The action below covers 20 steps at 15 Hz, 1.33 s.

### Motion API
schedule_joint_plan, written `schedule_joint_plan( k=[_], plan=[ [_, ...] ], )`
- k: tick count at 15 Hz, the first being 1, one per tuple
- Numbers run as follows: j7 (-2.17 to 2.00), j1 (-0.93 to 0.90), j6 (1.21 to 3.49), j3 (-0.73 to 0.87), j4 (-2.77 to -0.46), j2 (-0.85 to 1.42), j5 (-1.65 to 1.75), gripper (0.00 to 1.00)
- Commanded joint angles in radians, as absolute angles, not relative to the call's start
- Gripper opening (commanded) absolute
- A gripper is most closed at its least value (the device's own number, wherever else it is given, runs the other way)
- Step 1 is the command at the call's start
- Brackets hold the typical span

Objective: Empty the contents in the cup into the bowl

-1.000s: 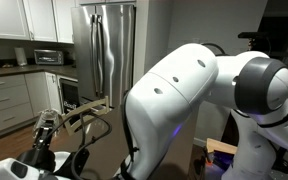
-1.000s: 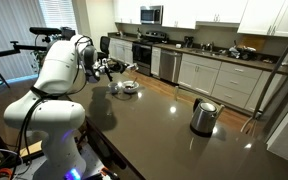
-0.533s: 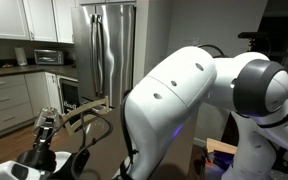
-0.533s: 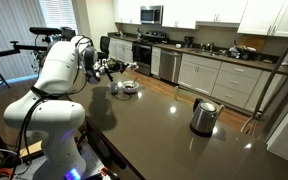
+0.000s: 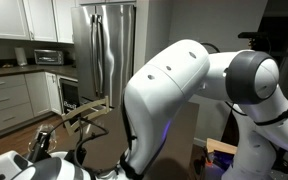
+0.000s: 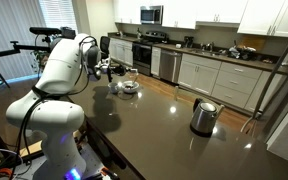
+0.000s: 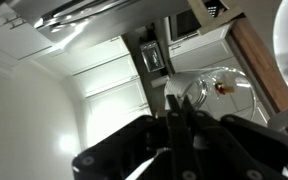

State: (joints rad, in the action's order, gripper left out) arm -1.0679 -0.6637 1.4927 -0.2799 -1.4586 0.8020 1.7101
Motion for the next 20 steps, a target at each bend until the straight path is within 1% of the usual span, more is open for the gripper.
schedule_joint_plan(
  k=[1,10,13,20],
  plan=[
    [-1.065,-0.6,1.608,-0.319,-1.501,0.74,1.624,0.03],
    [-1.046,-0.566,1.768,-0.322,-1.492,0.719,1.436,0.03],
    [-1.055,-0.612,1.697,-0.29,-1.479,0.727,1.442,0.03],
    [-1.065,-0.78,1.406,-0.199,-1.461,0.765,1.623,0.03]
  ],
)
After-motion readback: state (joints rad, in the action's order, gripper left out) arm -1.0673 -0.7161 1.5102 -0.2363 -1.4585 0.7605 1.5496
